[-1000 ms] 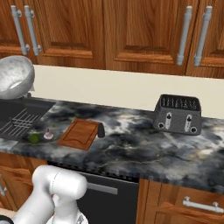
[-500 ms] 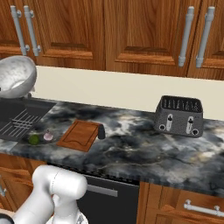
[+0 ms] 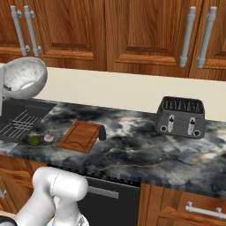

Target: Open the cabinet. Place the bowl and condiment on the counter. Then place the lime and garlic on the cutting board.

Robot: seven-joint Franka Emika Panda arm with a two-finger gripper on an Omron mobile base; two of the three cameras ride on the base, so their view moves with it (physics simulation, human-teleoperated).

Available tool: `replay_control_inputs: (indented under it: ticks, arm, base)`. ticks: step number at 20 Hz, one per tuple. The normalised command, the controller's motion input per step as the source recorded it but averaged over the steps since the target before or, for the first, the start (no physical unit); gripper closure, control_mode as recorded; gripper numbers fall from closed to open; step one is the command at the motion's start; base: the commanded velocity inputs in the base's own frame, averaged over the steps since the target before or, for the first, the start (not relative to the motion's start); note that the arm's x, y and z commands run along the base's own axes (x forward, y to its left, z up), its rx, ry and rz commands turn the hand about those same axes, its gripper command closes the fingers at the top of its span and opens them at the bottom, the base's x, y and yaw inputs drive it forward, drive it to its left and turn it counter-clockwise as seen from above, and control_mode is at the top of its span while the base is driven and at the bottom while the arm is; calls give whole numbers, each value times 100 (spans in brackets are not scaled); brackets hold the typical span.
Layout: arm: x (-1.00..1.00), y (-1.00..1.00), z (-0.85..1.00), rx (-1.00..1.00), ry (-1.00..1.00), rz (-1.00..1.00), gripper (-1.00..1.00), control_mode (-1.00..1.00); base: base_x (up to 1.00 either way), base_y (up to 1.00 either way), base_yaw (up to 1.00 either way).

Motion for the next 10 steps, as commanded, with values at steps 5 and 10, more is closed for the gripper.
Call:
replay_control_inputs:
  ticks: [5, 10]
  arm:
    - [0, -53, 0, 2, 0, -1, 100, -100]
    - [0, -59, -12, 0, 0, -6, 100, -100]
  base:
    - [0, 0, 0]
    - [0, 0, 0]
